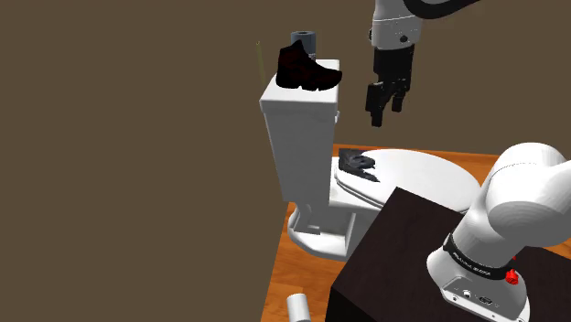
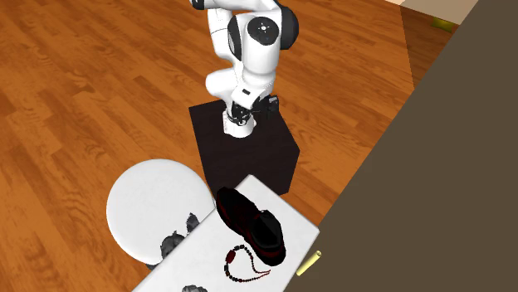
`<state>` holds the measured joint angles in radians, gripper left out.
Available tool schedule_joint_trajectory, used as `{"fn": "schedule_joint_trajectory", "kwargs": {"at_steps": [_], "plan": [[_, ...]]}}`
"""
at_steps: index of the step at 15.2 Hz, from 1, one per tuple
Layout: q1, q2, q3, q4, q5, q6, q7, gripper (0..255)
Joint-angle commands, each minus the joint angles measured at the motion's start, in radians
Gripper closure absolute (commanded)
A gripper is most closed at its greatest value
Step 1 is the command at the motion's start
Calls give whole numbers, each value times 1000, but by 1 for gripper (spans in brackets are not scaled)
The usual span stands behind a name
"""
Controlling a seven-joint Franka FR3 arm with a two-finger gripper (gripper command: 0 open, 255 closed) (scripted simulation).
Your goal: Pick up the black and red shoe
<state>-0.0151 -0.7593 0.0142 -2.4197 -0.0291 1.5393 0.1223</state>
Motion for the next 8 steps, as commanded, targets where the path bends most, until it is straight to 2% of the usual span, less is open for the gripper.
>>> {"fn": "schedule_joint_trajectory", "kwargs": {"at_steps": [1,8], "plan": [[0,0,0,0,0,0,0,0],[0,209,-90,182,-44,95,-162,0]]}}
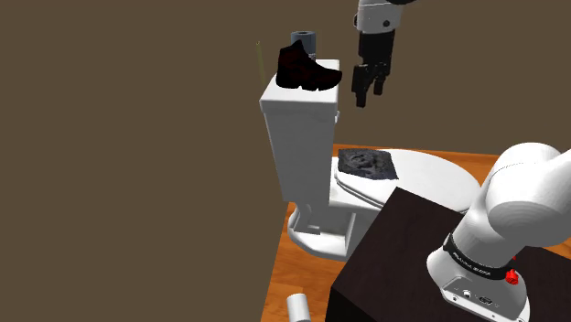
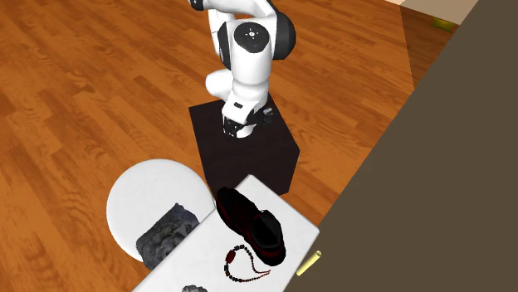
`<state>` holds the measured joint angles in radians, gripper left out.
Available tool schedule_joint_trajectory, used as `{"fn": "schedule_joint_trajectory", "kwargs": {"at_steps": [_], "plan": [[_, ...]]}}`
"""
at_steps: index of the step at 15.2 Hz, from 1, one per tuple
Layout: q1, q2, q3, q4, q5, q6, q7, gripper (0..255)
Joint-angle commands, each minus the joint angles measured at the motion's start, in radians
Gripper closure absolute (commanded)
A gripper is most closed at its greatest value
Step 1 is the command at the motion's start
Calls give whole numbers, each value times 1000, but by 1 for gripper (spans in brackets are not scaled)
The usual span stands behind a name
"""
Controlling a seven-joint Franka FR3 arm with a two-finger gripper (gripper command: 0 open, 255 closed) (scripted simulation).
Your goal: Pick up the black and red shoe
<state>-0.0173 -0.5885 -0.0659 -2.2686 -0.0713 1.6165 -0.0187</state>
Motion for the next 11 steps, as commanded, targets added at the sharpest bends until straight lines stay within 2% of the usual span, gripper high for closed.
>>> {"fn": "schedule_joint_trajectory", "kwargs": {"at_steps": [1,11], "plan": [[4,69,-21,61,-4,28,-44,0],[18,388,-119,429,39,69,-278,0]]}}
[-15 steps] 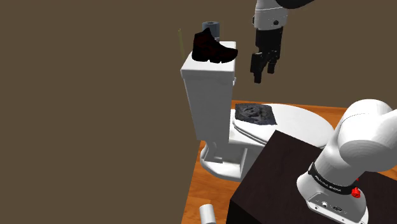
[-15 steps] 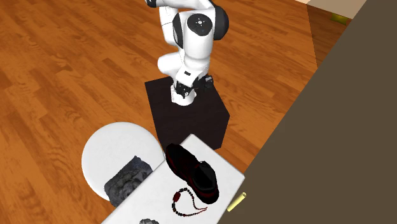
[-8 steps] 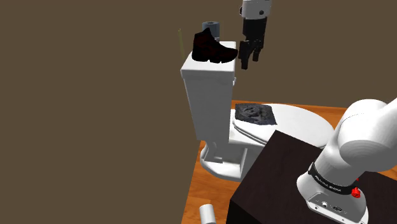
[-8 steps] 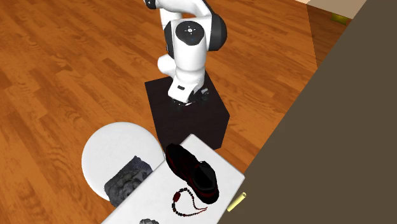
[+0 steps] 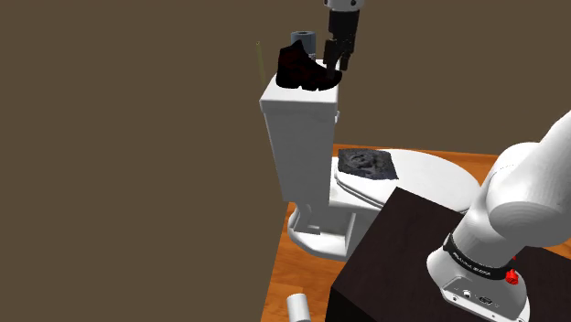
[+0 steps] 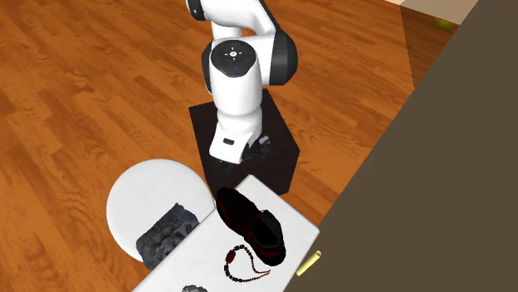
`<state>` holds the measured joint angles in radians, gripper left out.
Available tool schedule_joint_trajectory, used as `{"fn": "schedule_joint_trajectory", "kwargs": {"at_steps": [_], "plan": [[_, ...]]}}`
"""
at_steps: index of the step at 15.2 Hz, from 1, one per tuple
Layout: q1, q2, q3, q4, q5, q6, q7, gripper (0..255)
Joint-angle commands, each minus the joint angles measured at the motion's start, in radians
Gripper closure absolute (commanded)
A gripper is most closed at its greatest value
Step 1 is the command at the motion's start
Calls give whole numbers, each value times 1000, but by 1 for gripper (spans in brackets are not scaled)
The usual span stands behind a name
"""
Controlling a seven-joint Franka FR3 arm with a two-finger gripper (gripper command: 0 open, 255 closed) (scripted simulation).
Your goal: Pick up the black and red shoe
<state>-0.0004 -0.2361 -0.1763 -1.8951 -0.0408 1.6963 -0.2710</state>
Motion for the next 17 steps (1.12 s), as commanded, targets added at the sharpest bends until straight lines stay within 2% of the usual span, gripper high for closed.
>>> {"fn": "schedule_joint_trajectory", "kwargs": {"at_steps": [1,5,9,10,17], "plan": [[1,70,-17,100,19,-13,-50,0],[-7,215,-42,298,69,-39,-143,0],[-31,380,-59,543,134,-95,-230,0],[-35,398,-59,571,141,-103,-238,0],[-28,361,-55,418,132,14,-239,0]]}}
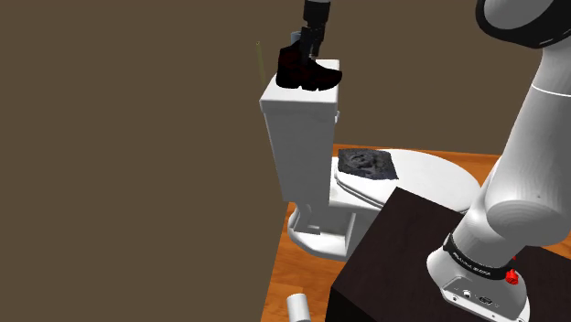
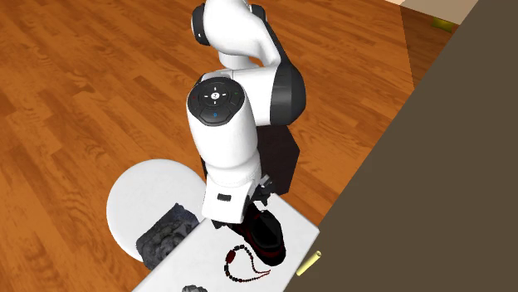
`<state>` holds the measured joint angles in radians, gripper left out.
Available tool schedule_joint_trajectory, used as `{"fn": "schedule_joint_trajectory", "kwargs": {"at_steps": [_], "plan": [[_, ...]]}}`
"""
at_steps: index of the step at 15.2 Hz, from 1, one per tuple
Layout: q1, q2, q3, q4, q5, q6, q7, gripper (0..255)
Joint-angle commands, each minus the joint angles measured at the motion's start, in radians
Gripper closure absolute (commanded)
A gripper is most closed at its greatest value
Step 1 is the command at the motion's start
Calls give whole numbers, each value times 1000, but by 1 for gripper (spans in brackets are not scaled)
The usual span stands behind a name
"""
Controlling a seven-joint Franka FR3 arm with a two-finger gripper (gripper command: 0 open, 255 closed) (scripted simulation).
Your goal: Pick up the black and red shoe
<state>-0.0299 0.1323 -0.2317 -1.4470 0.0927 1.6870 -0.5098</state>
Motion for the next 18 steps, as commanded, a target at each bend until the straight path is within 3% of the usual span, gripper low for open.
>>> {"fn": "schedule_joint_trajectory", "kwargs": {"at_steps": [1,2,3,12,18], "plan": [[1,-8,1,-30,-2,23,-1,0],[1,-8,1,-30,-2,23,-1,0],[2,-8,1,-31,-2,23,0,255],[1,-8,1,-30,-2,23,-1,255],[-4,20,-2,89,5,-68,1,255]]}}
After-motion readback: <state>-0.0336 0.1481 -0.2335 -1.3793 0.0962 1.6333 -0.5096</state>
